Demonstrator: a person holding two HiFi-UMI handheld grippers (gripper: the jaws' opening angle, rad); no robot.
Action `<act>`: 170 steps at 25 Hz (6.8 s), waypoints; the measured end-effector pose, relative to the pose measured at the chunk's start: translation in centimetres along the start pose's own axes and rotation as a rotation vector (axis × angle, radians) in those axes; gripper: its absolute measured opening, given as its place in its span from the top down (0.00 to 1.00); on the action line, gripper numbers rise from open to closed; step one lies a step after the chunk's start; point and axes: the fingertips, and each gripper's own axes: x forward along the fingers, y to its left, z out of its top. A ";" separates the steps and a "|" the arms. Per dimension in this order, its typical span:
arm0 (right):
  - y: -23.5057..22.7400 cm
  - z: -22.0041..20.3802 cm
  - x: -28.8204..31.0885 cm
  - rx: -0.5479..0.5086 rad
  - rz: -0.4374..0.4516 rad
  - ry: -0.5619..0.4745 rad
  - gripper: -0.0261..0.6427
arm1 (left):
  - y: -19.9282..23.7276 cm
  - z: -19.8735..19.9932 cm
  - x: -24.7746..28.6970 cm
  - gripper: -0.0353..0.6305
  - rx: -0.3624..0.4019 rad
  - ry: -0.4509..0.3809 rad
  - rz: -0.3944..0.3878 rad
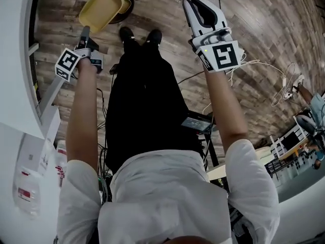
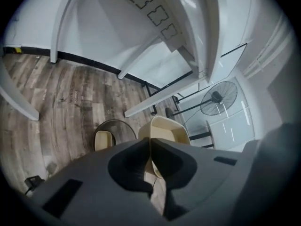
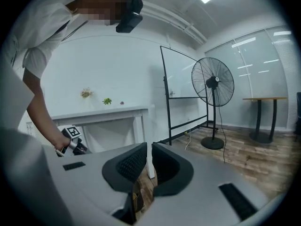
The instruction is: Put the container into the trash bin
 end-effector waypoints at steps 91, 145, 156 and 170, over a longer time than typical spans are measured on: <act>12.4 42.3 -25.2 -0.228 -0.352 -0.502 0.87 | -47.6 12.7 -43.1 0.88 1.273 -0.558 -0.711; 26.8 26.5 -40.6 -0.093 -0.254 -0.367 0.88 | -34.3 -9.3 -53.4 0.88 1.303 -0.307 -0.608; 27.3 21.5 -43.0 -0.053 -0.256 -0.293 0.88 | -31.2 -13.0 -55.2 0.88 1.377 -0.274 -0.573; 31.2 21.3 -44.6 -0.057 -0.309 -0.285 0.88 | -31.4 -13.5 -57.1 0.88 1.327 -0.269 -0.694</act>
